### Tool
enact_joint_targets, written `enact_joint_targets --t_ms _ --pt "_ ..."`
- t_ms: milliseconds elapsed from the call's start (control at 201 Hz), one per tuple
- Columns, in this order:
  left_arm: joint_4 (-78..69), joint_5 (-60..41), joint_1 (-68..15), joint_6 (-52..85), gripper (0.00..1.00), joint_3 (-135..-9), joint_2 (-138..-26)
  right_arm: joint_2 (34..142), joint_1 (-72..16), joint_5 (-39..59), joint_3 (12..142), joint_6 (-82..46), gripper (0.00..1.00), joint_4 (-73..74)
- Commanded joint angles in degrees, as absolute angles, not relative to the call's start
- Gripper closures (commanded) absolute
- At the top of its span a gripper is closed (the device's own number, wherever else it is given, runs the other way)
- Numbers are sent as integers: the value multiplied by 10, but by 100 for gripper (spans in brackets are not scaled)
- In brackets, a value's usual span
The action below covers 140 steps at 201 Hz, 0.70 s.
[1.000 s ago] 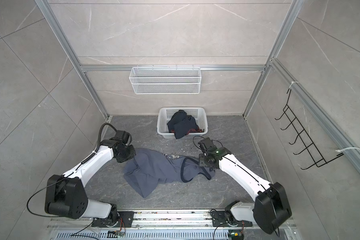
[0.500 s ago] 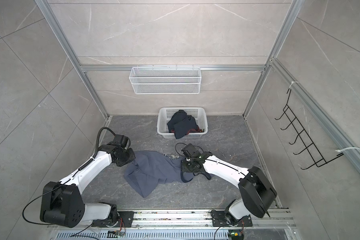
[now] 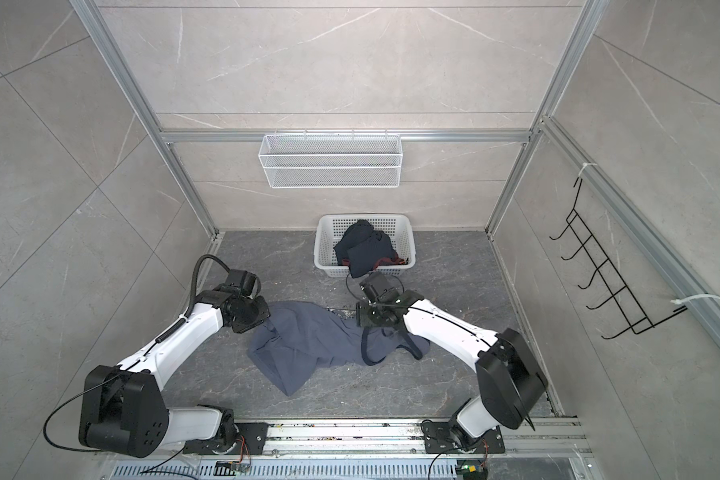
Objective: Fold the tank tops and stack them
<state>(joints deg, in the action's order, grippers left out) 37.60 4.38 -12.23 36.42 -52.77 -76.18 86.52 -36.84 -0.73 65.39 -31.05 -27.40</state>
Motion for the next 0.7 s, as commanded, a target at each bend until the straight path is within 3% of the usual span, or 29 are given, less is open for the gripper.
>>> enact_joint_targets --t_ms 0,239,548,692 --pt "365 47 -122 380 100 -515 -746 867 -309 -26 712 -270 34 -293" --pt "358 38 -122 381 100 -503 -747 1023 -282 -44 918 -232 29 -297" --pt "345 25 -122 383 100 -483 -754 1293 -282 8 1240 -190 32 -391" --pt "346 18 -122 379 100 -484 -763 1400 -279 -21 1361 -198 33 -466"
